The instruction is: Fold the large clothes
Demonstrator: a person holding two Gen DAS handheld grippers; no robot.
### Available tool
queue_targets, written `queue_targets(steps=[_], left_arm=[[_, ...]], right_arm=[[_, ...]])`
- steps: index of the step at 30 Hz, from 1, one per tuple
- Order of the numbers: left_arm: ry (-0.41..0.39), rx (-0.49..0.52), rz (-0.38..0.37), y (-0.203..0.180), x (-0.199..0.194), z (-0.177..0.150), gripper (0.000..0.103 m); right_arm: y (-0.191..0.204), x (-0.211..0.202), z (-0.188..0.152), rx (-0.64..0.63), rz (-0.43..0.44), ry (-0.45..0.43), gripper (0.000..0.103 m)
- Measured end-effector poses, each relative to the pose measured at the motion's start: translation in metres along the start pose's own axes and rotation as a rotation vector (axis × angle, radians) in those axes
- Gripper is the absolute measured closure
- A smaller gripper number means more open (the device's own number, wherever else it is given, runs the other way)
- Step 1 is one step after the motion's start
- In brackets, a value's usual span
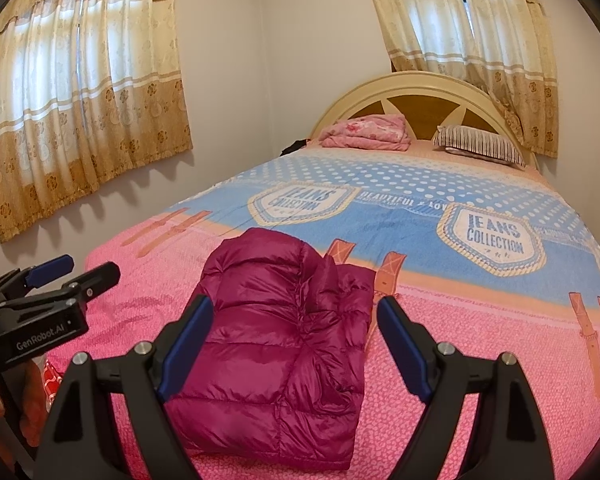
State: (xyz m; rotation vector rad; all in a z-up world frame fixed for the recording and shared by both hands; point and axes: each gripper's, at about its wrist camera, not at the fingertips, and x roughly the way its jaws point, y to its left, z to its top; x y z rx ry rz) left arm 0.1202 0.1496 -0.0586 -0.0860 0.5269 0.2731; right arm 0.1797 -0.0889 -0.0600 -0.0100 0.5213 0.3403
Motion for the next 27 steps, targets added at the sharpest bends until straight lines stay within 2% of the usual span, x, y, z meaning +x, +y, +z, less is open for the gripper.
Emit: queue_targets(steps=[10,21,27], left_arm=[[-0.039,0.008,0.008,-0.0016,-0.0077,0.0021,0.016],[-0.034,0.025,0.041,-0.0014,-0.0007,-0.0023,0.012],[-0.031,0.034,0.026,-0.0033,0.0008,-0.0022,0.012]], right_arm=[[-0.0005,-0.0017,0.0002,0.003,0.0,-0.012,0.017],[-0.0002,0.0005,-0.0018,0.003,0.004,-0.001,0.017],[0.0004,0.0012,-0.0041,0.005,0.004,0.006,0.017]])
